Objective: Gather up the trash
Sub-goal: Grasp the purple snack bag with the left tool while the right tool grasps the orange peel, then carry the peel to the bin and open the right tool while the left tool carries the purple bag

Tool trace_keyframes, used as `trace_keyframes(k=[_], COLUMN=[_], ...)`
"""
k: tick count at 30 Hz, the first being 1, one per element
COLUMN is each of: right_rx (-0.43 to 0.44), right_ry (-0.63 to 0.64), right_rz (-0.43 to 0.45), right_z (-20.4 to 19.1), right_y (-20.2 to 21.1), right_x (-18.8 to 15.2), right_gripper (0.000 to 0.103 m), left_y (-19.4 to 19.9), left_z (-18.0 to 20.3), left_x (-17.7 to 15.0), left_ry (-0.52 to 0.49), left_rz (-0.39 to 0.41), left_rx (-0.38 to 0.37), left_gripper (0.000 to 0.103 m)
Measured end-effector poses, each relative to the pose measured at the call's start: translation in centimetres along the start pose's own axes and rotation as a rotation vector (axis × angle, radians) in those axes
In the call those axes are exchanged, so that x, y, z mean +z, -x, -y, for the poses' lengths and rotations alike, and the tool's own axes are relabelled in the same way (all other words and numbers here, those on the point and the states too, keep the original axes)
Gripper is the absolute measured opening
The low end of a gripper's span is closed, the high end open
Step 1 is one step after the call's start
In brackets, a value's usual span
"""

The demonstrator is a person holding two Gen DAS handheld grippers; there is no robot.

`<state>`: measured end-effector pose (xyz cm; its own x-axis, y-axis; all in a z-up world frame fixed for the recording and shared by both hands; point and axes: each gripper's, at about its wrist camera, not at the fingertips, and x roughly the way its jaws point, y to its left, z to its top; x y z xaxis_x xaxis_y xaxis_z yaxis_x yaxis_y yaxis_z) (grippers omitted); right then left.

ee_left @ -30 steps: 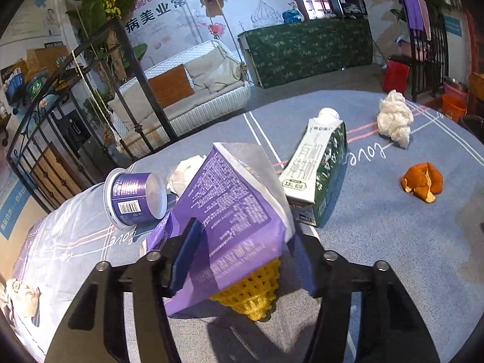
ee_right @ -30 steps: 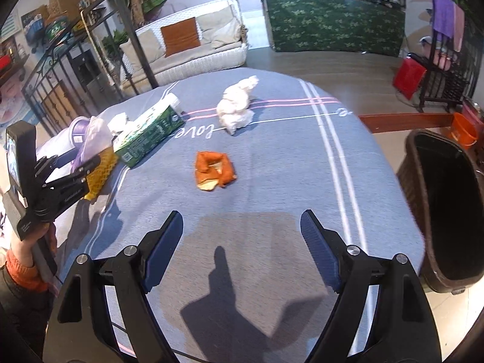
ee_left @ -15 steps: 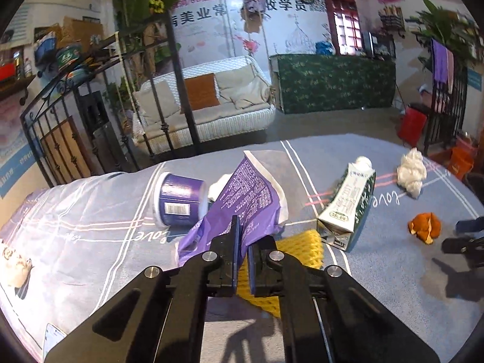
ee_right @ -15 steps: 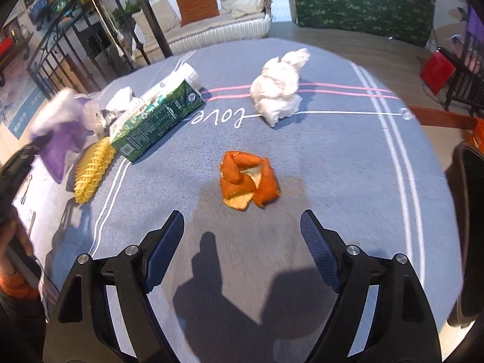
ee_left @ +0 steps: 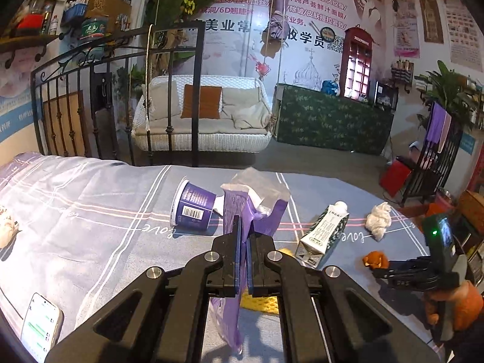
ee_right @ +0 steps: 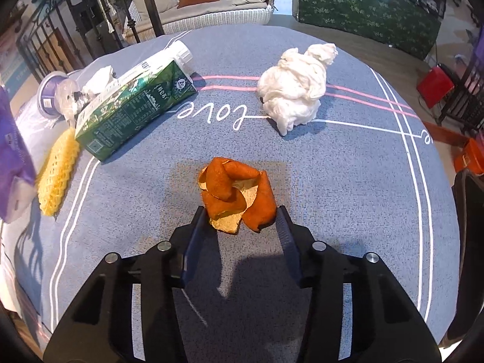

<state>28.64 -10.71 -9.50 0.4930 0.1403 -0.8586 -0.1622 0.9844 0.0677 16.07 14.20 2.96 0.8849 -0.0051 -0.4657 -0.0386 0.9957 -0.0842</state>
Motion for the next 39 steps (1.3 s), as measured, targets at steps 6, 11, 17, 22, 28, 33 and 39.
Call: trace_keyframes(k=[6,11,17,22,28,33,39], right_rx=[0.020,0.026,0.054,0.065,0.021,-0.072,-0.178], right_ry=[-0.015,-0.015,-0.044,-0.089,-0.167,-0.241,-0.342], right_rz=[0.030,0.057,0.110,0.157,0.225,0.275,0.301], right_z=[0.4,0.3,1.1,2.8,6.4,10.8,16.7], right_y=[1.0,1.9,4.2,6.8,9.5,11.5,13.4], right_x=[-0.2,-0.9,-2.3,-3.9,-6.2,-8.3,-10.8], right_gripper=[0.032,0.027,0.026,0.026,0.026,0.026,0.026], left_y=[1.4,2.2,2.8,2.7,1.7,0.7,-0.6], left_z=[1.5,2.9,6.1,9.8,14.9,19.2,24.4], left_x=[0.1,0.2,0.2,0.3,-0.3,-0.8,-1.0], left_ry=[-0.020,-0.019,-0.056,-0.098,-0.130,-0.162,-0.193], left_rz=[0.026,0.036,0.049,0.051,0.033,0.012,-0.023], left_rx=[-0.024,-0.074,-0.148,-0.235,-0.365,-0.463,-0.574], left_gripper=[0.004,0.004,0.004,0.004,0.004,0.004,0.004])
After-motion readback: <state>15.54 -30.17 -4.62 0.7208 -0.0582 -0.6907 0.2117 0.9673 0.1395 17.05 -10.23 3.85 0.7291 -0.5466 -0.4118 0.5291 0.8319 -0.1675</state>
